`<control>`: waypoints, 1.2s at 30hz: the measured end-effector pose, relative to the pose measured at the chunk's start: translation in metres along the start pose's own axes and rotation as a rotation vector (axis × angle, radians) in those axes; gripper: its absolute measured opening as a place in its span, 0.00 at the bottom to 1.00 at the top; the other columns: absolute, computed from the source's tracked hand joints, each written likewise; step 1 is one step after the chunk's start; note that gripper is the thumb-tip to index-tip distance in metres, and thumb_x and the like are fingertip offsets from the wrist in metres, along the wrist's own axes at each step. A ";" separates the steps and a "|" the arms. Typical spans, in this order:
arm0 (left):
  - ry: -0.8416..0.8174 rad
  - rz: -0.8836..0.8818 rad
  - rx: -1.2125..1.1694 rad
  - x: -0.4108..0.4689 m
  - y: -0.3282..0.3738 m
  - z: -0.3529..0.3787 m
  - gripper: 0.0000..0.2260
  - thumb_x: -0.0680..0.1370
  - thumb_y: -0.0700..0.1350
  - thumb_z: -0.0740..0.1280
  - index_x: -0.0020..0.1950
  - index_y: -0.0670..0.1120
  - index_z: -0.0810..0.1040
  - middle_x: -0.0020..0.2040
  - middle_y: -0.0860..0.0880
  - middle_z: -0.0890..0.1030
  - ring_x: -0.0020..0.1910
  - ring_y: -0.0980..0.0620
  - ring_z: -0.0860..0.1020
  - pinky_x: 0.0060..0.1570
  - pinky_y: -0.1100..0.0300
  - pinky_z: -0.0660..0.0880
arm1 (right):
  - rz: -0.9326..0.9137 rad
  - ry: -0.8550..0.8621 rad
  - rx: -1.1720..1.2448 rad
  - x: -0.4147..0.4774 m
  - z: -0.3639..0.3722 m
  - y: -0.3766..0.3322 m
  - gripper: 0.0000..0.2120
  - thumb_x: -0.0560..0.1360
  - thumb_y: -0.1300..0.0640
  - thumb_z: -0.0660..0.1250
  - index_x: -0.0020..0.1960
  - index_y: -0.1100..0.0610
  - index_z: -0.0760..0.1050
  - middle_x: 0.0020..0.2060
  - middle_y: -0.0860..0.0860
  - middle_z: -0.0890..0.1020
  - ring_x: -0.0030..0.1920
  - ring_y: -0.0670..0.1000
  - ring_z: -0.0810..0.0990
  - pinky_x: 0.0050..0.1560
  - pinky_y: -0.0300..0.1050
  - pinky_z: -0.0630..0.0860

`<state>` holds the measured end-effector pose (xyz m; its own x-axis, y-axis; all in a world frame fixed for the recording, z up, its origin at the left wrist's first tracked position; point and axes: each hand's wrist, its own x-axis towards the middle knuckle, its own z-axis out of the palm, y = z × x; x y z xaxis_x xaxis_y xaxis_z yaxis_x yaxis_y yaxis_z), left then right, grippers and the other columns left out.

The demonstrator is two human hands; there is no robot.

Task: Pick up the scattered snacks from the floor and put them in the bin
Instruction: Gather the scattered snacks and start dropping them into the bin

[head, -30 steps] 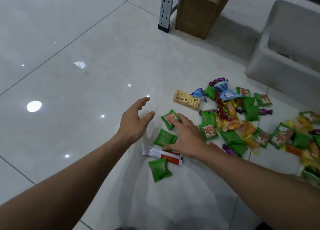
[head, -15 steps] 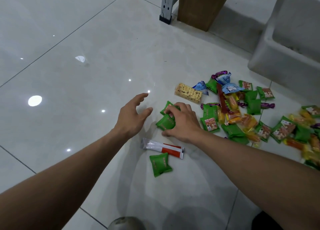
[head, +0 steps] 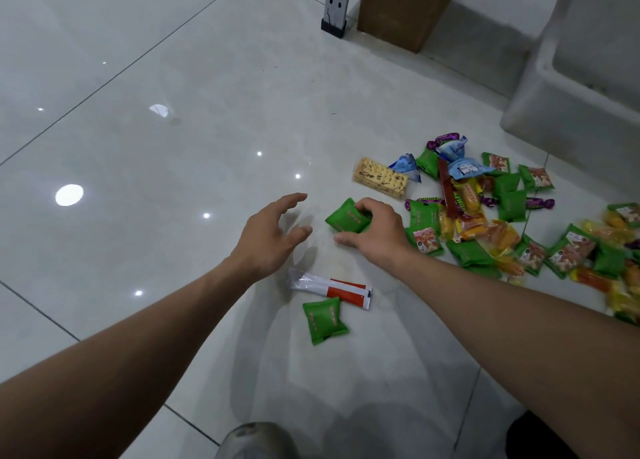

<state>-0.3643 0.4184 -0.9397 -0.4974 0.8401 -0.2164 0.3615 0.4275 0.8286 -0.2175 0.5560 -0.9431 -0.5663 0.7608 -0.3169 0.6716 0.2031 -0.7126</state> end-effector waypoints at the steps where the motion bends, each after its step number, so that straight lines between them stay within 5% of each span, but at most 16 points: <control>1: -0.010 0.002 -0.002 0.000 -0.001 0.000 0.23 0.76 0.48 0.69 0.70 0.57 0.69 0.68 0.56 0.73 0.66 0.55 0.70 0.62 0.59 0.68 | 0.022 0.014 0.050 0.001 0.000 0.001 0.19 0.63 0.56 0.81 0.50 0.56 0.78 0.47 0.51 0.81 0.47 0.50 0.79 0.44 0.38 0.72; 12: -0.129 0.078 0.059 -0.011 -0.003 0.000 0.30 0.71 0.49 0.75 0.70 0.57 0.69 0.69 0.55 0.72 0.67 0.56 0.70 0.60 0.61 0.68 | 0.193 0.119 0.366 0.004 0.003 0.007 0.06 0.71 0.55 0.74 0.47 0.51 0.80 0.43 0.47 0.85 0.47 0.49 0.83 0.53 0.51 0.80; 23: -0.442 0.263 0.417 -0.028 -0.003 0.021 0.43 0.58 0.62 0.78 0.71 0.56 0.68 0.63 0.52 0.73 0.61 0.53 0.68 0.61 0.54 0.69 | 0.269 0.207 0.501 -0.011 -0.003 0.005 0.05 0.71 0.57 0.75 0.45 0.52 0.80 0.40 0.47 0.84 0.44 0.49 0.83 0.44 0.43 0.80; 28: -0.404 0.326 0.613 -0.031 -0.004 0.032 0.39 0.61 0.65 0.75 0.70 0.57 0.69 0.61 0.53 0.70 0.59 0.52 0.65 0.56 0.58 0.66 | 0.283 0.215 0.559 -0.015 -0.004 0.005 0.07 0.69 0.60 0.76 0.42 0.52 0.80 0.40 0.49 0.85 0.45 0.53 0.84 0.49 0.51 0.82; 36: -0.309 0.168 0.555 -0.022 -0.001 0.035 0.28 0.66 0.59 0.74 0.63 0.52 0.74 0.53 0.52 0.73 0.53 0.52 0.68 0.51 0.58 0.68 | 0.345 0.234 0.630 -0.016 -0.010 0.011 0.08 0.66 0.60 0.78 0.39 0.51 0.81 0.40 0.50 0.85 0.46 0.54 0.84 0.51 0.56 0.81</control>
<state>-0.3264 0.4116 -0.9535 -0.1797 0.9322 -0.3140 0.8087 0.3218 0.4925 -0.1963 0.5517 -0.9399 -0.2100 0.8424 -0.4962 0.3529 -0.4080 -0.8420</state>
